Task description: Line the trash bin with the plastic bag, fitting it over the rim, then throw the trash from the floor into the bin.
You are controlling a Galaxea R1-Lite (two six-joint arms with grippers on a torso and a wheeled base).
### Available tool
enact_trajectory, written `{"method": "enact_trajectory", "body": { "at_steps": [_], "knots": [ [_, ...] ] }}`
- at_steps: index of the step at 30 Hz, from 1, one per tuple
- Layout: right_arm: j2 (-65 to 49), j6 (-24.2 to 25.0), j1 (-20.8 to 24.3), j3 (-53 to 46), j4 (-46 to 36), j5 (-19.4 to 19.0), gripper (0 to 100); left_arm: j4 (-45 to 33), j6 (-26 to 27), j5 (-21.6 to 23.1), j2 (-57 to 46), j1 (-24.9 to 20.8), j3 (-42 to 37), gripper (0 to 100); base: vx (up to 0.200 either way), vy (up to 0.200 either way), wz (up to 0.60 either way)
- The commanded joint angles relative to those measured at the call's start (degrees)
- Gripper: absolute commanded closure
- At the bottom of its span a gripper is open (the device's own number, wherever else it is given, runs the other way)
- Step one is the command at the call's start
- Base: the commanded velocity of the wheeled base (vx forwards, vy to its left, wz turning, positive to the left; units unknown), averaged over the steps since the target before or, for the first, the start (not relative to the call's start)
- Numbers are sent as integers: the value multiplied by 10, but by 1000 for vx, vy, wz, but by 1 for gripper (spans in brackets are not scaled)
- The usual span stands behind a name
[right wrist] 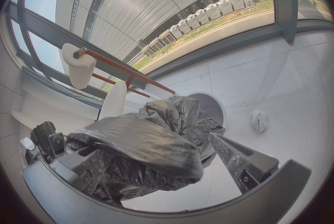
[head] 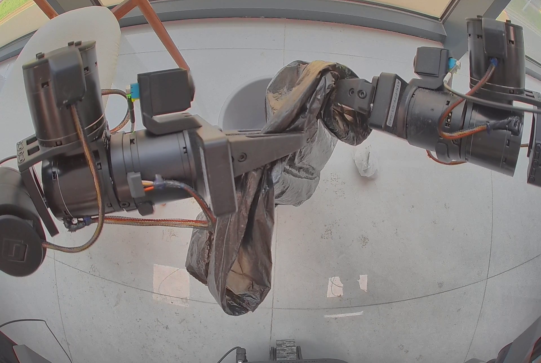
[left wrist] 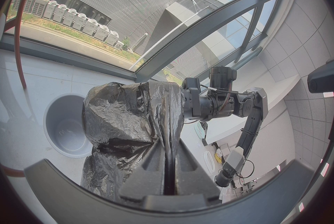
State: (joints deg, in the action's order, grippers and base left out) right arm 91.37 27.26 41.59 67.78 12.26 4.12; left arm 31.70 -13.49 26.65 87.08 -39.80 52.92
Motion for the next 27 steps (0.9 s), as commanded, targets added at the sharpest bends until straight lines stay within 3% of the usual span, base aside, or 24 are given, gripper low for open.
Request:
{"method": "enact_trajectory", "body": {
  "at_steps": [1, 12, 19, 27],
  "knots": [
    [-3, 0, -20, 4, 0, 0, 0, 0, 0, 0, -1, 1, 0, 100, 0, 0, 0],
    [-7, 5, -50, -4, 1, 0, 0, 2, -2, 1, -1, 1, 1, 100, 0, 0, 0],
    [-9, 70, -50, -5, 0, 1, 0, 2, -1, 1, -2, 1, 1, 100, 0, 0, 0],
    [-33, 155, -45, 10, -87, -6, 0, 1, -1, 1, -2, 1, -1, 100, 0, 0, 0]
  ]
}}
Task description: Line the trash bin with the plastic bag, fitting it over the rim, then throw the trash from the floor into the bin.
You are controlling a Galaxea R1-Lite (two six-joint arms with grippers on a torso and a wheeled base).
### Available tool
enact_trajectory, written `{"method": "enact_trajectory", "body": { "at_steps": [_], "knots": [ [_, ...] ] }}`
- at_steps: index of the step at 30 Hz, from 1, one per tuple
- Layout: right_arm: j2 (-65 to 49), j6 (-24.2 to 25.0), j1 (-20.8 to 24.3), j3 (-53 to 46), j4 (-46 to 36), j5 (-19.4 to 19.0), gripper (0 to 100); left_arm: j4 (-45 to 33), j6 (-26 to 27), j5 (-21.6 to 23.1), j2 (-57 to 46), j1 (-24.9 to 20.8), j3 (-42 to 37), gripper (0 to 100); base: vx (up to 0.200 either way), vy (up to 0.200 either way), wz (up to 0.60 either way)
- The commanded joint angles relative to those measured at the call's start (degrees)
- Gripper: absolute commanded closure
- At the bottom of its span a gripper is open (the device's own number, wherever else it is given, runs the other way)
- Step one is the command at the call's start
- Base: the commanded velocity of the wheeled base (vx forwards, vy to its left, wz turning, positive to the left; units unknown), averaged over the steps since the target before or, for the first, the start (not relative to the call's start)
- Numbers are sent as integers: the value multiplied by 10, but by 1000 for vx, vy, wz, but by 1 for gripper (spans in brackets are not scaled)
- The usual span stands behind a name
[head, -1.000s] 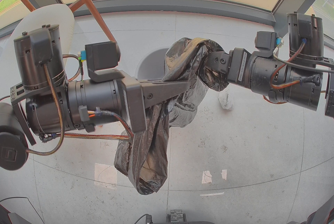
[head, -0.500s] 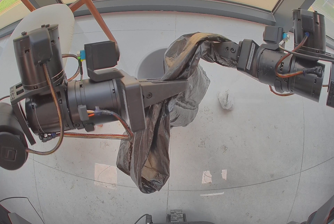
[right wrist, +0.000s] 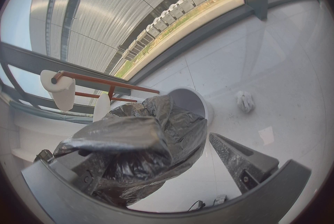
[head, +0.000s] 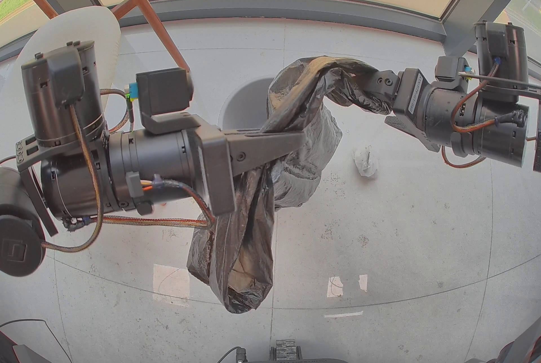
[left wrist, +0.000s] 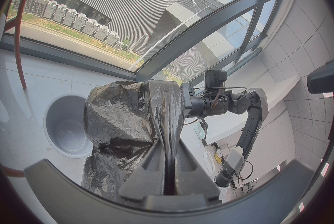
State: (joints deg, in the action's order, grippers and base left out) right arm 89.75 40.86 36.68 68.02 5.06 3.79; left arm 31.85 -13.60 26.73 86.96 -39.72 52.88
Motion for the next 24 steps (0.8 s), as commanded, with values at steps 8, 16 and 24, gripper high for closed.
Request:
{"method": "enact_trajectory", "body": {
  "at_steps": [8, 16, 24],
  "knots": [
    [-13, 51, 5, 8, -23, -4, 0, 0, 0, 0, 1, 0, -1, 100, 0, 0, 0],
    [-13, 129, 6, 30, -80, -10, 0, 1, 0, 0, 1, 0, -8, 100, 0, 0, 0],
    [-7, 216, 6, 58, -101, -24, 0, 1, 0, 0, -1, 0, -14, 100, 0, 0, 0]
  ]
}}
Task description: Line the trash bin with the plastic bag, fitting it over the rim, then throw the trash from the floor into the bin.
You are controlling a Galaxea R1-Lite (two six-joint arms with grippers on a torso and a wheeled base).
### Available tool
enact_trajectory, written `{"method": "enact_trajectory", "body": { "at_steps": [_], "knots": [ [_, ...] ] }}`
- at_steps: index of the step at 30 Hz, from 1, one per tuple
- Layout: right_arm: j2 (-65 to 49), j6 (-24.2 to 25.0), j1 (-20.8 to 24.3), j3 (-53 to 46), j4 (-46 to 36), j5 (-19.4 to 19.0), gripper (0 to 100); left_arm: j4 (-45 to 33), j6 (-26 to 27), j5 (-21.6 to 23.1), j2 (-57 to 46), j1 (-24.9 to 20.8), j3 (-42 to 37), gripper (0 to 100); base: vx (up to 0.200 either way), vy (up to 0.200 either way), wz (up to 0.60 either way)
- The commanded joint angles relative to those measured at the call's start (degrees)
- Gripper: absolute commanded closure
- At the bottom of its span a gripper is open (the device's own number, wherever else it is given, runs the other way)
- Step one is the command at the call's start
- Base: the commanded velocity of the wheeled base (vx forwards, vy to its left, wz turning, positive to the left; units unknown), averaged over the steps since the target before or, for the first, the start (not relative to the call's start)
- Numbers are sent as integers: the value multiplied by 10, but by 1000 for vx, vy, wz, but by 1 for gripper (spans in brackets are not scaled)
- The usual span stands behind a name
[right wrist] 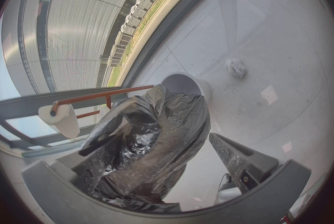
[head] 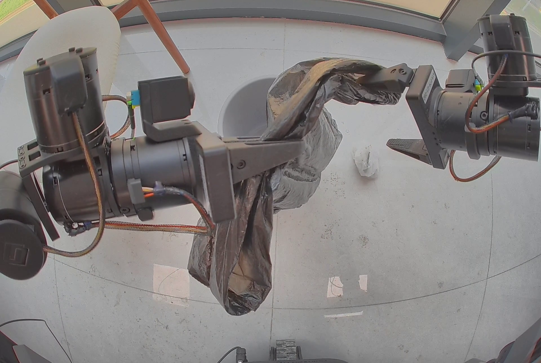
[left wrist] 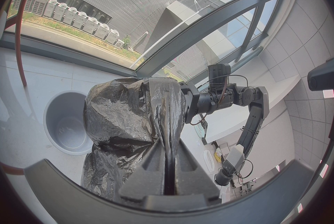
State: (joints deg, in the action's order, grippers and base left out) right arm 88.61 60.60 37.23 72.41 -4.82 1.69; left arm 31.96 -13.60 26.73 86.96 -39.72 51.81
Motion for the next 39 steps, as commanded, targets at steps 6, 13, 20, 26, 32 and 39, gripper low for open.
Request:
{"method": "enact_trajectory", "body": {
  "at_steps": [6, 13, 20, 26, 32, 39],
  "knots": [
    [15, 42, 4, 16, 2, -3, 0, -1, 1, 0, -3, 0, -7, 100, 0, 0, 0],
    [55, 58, 11, 68, 2, -3, 0, -1, 1, 0, -3, 0, -6, 100, 0, 0, 0],
    [77, 65, 11, 100, 3, 5, 100, -1, 1, -1, -4, 0, -7, 100, 0, 0, 0],
    [72, 64, 11, 104, -1, -2, 100, -1, 1, -1, -5, 0, -14, 100, 0, 0, 0],
    [69, 26, 40, 103, 2, -1, 100, -1, 1, -3, -6, 3, -19, 100, 0, 0, 0],
    [71, -22, 65, 106, 7, -6, 100, -1, 0, -14, -19, 25, -12, 100, 0, 0, 0]
  ]
}}
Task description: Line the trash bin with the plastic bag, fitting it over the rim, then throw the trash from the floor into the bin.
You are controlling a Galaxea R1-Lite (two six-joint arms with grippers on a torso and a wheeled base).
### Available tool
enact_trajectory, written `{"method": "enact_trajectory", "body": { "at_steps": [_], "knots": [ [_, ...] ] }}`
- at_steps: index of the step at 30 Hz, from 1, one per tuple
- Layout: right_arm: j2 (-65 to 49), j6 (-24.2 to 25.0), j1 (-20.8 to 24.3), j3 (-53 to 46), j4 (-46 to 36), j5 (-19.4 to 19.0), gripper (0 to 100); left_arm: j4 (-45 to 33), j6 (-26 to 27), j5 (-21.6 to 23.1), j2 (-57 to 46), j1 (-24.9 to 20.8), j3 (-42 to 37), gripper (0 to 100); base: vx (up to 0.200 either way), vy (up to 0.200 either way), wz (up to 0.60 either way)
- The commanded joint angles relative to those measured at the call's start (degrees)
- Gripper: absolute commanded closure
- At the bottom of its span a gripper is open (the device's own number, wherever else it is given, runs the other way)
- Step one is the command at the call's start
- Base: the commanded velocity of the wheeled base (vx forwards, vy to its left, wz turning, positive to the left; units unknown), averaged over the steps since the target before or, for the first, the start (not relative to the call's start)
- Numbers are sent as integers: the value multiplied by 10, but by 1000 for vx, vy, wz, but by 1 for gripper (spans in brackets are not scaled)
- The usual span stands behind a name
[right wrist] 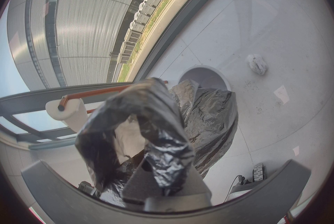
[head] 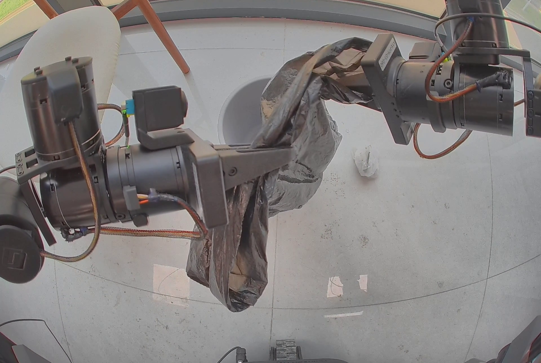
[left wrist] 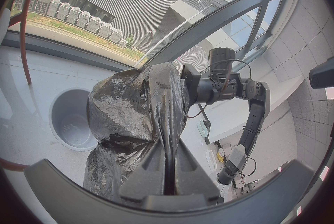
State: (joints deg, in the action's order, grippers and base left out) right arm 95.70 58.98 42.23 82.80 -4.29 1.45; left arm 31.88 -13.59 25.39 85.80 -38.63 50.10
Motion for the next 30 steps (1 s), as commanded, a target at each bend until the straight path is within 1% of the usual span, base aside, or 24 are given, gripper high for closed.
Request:
{"method": "enact_trajectory", "body": {
  "at_steps": [1, 4, 7, 14, 17, 18, 23, 30],
  "knots": [
    [0, -5, 15, 3, 2, -5, 100, 0, 0, -1, -7, 15, 5, 100, 0, 0, 0],
    [3, -4, 21, 31, 2, -34, 100, -2, 0, 3, -30, 31, 10, 100, 0, 0, 0],
    [6, -1, 21, 52, 2, -51, 100, -2, 0, 4, -32, 51, 10, 100, 0, 0, 0],
    [32, -1, 20, 82, 2, -50, 100, -2, -1, 4, -32, 61, 20, 100, 0, 0, 0],
    [41, -1, 15, 97, 2, -50, 100, -2, -1, 5, -30, 74, 31, 100, 0, 0, 0],
    [57, 2, 12, 118, 2, -50, 100, -3, -1, 8, -25, 81, 48, 100, 0, 0, 0],
    [85, 5, 0, 146, 2, -48, 100, -3, -1, 10, 2, 100, 76, 100, 0, 0, 0],
    [113, 4, -11, 159, 10, -48, 100, -16, 0, 9, 28, 101, 94, 100, 0, 0, 0]
  ]
}}
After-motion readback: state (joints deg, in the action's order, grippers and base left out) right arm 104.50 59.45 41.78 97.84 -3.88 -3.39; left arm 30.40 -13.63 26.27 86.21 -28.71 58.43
